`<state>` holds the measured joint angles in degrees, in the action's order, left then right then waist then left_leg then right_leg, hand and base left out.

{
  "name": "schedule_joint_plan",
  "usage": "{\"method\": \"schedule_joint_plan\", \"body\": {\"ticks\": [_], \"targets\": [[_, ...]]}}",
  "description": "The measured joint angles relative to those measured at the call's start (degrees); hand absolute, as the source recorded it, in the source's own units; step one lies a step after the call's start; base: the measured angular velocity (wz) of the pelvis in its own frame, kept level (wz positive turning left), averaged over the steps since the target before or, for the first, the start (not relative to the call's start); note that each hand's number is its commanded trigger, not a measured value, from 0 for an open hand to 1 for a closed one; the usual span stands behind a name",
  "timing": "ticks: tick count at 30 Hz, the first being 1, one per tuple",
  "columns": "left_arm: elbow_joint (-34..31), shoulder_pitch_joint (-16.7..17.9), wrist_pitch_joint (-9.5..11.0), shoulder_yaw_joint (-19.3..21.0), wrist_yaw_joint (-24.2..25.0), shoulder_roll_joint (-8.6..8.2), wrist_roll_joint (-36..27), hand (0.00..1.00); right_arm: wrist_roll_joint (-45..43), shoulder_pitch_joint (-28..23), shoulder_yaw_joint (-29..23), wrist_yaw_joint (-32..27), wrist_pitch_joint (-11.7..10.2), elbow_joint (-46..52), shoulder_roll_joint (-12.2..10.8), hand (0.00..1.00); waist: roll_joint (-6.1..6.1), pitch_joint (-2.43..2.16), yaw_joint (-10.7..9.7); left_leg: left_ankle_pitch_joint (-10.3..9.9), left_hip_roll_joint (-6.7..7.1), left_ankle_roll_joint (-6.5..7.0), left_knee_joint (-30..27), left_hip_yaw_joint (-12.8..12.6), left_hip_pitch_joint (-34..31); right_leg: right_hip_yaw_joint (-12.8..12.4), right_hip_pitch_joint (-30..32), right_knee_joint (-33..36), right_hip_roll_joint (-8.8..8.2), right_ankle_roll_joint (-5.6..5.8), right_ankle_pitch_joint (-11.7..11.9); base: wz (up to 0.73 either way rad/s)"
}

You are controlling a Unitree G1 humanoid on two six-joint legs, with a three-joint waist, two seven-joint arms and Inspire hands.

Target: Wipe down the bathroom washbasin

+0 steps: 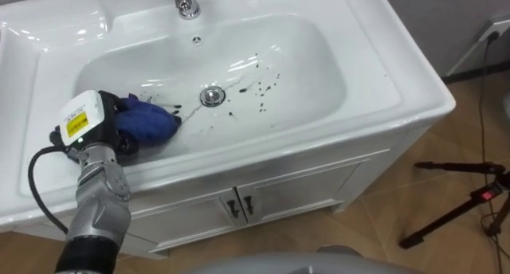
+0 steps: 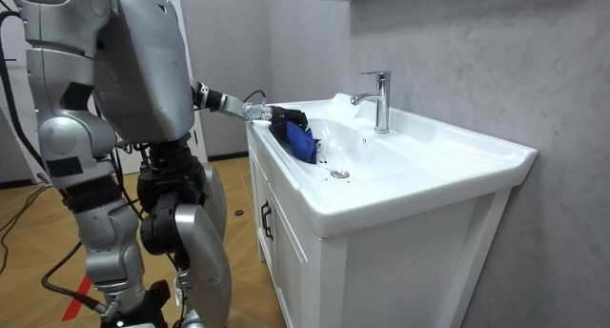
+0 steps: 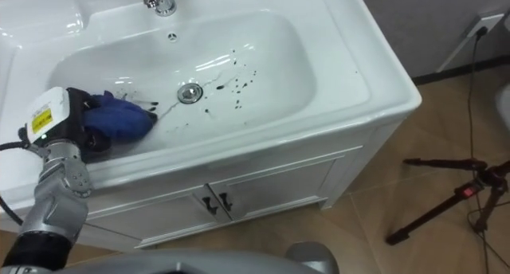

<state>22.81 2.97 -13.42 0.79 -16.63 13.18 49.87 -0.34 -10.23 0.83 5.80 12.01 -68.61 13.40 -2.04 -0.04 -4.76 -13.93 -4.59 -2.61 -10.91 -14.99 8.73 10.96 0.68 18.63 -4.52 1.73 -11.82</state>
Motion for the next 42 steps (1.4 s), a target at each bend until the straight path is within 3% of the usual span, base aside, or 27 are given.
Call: {"method": "schedule_joint_plan", "body": {"ticks": [8,16,22,26,33,42], "targets": [[1.75,-0.18,-0.34,0.04,3.96,0.04,10.69,1.00,-0.03,0.68,-2.28,0.17,-0.78,0.01,0.03,0.00,-0.40,0.25,-1.29,0.00,-0.02,0.00,-0.11,-0.01,-0.16,0.00,0.20,0.02,0.00,0.00,0.00,0.00],[2.08,-0.58,-0.40,0.04,4.10,0.11,11.18,1.00,-0.07,1.38,-3.38,-0.75,-1.16,-0.31,0.04,0.00,-0.88,0.42,-1.62,0.00,-0.06,0.00,-0.53,-0.01,-0.73,-0.08,0.63,-0.04,-0.01,-0.05,-0.03,0.00],[3.39,-1.14,-0.72,-0.02,6.27,0.80,12.18,1.00,-0.33,1.39,-4.56,-0.96,-1.20,-0.54,0.51,0.00,-1.01,0.69,-3.17,0.01,-0.10,0.01,-1.05,-0.38,-1.37,-0.51,1.26,0.23,0.00,-0.10,0.01,-0.03],[6.41,-4.76,-2.76,-1.34,8.60,0.82,12.12,1.00,-0.68,0.97,-4.46,-0.99,-0.91,-0.71,0.52,0.00,-1.24,0.70,-3.27,0.01,-0.17,0.01,-2.03,-0.68,-2.24,-0.68,2.32,0.29,-0.01,-0.15,0.02,0.00],[7.27,-7.01,-5.10,-2.10,11.60,1.37,12.17,1.00,-0.58,1.14,-4.19,-1.96,-0.66,-0.77,0.53,0.00,-0.64,0.61,-3.60,0.00,-0.09,0.01,-2.04,-0.82,-2.74,-1.15,3.35,1.07,-0.07,-0.30,0.15,-0.02],[10.41,-9.70,-7.80,-6.13,14.58,2.72,12.17,1.00,-0.47,2.52,-4.13,-3.28,-0.64,-0.52,0.40,0.00,-0.50,0.58,-6.28,0.02,-0.08,0.03,-2.58,-0.85,-3.01,-0.29,2.95,1.41,-0.58,-0.22,0.08,0.05]]}}
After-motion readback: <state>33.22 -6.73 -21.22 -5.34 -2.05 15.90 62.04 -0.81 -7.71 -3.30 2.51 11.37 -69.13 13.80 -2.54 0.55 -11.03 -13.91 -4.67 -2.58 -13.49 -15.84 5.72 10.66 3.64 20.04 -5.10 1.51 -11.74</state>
